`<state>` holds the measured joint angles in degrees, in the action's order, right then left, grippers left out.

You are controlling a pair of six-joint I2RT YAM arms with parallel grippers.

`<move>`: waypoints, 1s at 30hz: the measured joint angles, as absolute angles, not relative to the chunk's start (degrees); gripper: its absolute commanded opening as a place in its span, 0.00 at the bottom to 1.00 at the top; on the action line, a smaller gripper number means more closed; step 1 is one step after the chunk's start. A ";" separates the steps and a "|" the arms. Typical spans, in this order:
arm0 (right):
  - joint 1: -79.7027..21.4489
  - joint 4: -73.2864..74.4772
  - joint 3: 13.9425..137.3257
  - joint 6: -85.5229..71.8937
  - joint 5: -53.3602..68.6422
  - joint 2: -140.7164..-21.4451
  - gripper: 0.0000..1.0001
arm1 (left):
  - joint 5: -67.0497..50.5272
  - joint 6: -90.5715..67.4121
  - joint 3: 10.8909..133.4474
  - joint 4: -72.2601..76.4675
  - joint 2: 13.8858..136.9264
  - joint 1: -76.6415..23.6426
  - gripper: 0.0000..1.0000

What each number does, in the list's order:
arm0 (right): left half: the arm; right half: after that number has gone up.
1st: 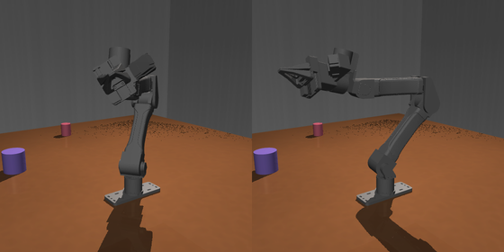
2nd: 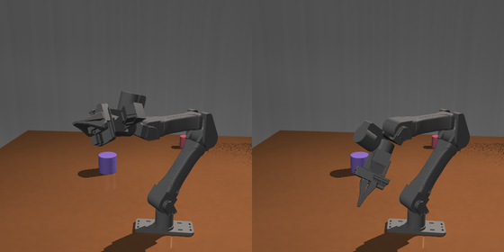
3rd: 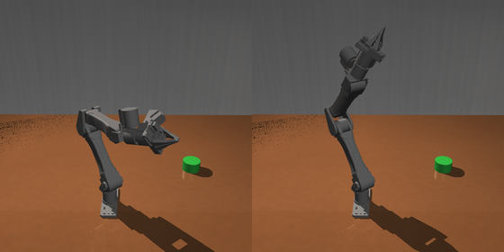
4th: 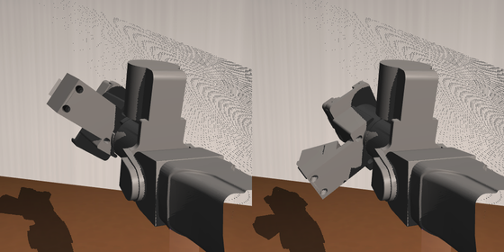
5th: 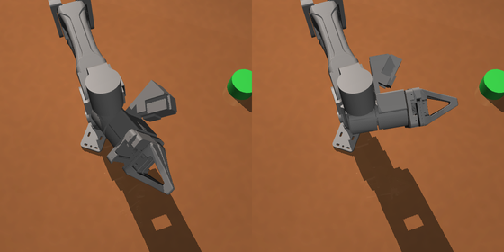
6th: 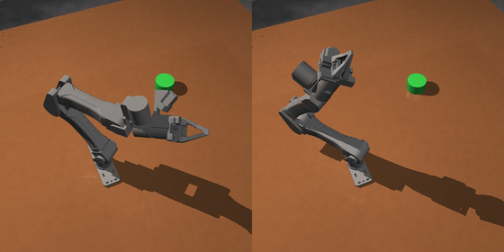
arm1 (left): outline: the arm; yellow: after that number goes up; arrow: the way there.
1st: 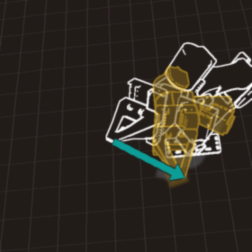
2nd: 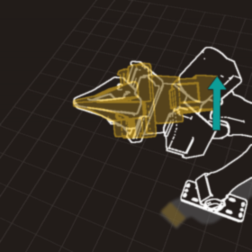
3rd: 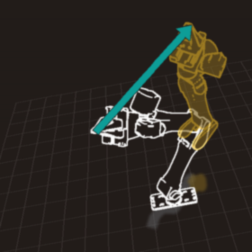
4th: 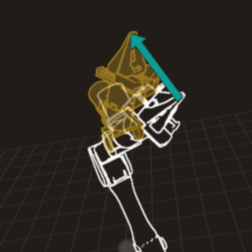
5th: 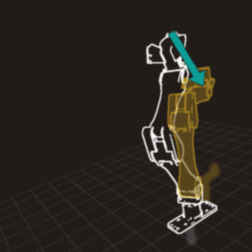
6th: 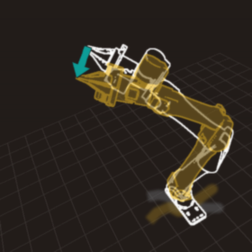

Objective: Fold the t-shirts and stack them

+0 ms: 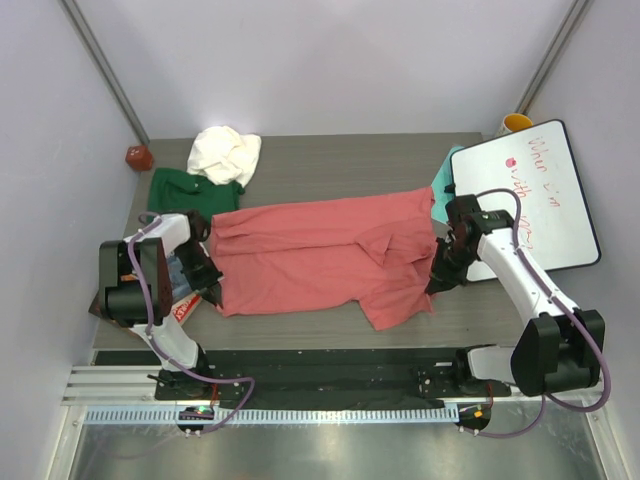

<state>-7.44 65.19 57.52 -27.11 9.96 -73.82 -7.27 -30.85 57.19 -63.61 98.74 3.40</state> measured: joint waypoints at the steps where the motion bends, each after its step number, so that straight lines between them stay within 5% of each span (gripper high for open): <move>1: -7.29 65.56 57.52 -27.11 9.89 -73.60 0.01 | -7.20 -30.83 57.63 -63.86 98.70 3.40 0.00; 18: -4.99 69.49 64.73 -26.87 9.13 -72.27 0.01 | -7.07 -30.48 63.79 -66.39 97.30 3.40 0.00; 30: -1.80 68.66 77.08 -26.85 7.70 -83.50 0.01 | -6.44 -29.30 70.76 -68.18 97.65 3.40 0.00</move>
<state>-1.80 68.66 77.08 -26.85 7.70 -83.50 -6.44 -29.30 70.76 -68.18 97.65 3.40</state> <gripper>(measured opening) 0.021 0.007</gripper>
